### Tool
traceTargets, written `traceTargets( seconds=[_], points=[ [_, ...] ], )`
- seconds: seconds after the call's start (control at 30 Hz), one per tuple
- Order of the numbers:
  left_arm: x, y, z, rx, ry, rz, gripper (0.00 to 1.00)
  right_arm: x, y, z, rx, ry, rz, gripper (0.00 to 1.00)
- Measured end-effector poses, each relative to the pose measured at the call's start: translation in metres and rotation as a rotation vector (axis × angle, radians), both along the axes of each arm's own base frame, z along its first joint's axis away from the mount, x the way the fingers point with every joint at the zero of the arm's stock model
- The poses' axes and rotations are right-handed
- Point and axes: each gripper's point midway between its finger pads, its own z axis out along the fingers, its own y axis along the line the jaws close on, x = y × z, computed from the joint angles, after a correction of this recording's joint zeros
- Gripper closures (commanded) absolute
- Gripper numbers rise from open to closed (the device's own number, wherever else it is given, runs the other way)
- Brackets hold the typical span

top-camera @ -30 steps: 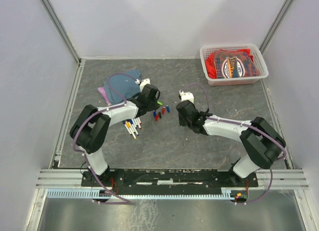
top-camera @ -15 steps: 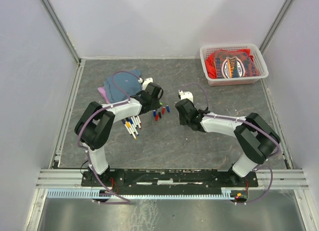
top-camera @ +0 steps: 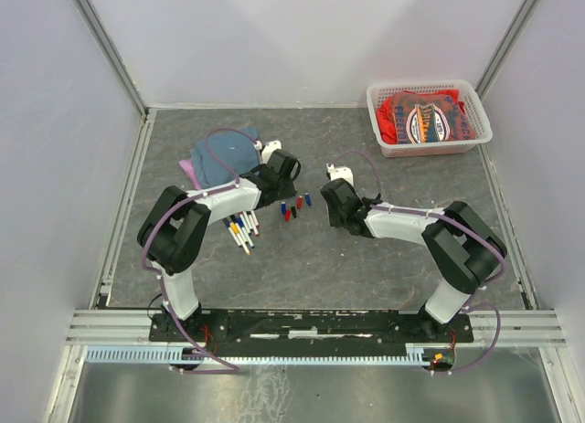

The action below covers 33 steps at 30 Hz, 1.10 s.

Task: Open the pen caps
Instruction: Place the pen at the center of the board.

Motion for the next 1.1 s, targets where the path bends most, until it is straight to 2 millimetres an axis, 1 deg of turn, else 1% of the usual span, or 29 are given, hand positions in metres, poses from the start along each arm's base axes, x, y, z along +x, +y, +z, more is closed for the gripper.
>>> traceTargets(
  seconds=[0.23, 0.7, 0.8, 0.83, 0.93, 1.0, 1.1],
  points=[
    [-0.001, 0.002, -0.001, 0.008, 0.003, 0.004, 0.66, -0.001, 0.0, -0.002, -0.005, 0.004, 0.004, 0.74],
    [-0.001, 0.002, 0.0, 0.007, 0.001, 0.004, 0.66, -0.001, -0.001, -0.002, -0.008, 0.01, 0.006, 0.73],
    [-0.001, 0.002, 0.002, 0.006, 0.0, 0.004, 0.65, -0.002, -0.001, 0.002, -0.007, 0.006, 0.01, 0.73],
    [-0.002, 0.003, 0.005, 0.005, -0.002, 0.005, 0.65, -0.002, -0.001, 0.005, -0.006, 0.002, 0.012, 0.72],
    [-0.003, 0.004, 0.016, -0.003, -0.016, 0.006, 0.62, 0.0, 0.001, 0.023, 0.017, -0.025, 0.015, 0.72],
    [-0.002, 0.005, 0.03, -0.015, -0.041, 0.012, 0.6, 0.002, 0.003, 0.036, 0.039, -0.049, 0.017, 0.71],
    [0.0, 0.008, 0.056, -0.039, -0.098, 0.028, 0.55, 0.007, 0.009, 0.054, 0.072, -0.082, 0.022, 0.68]
  ],
)
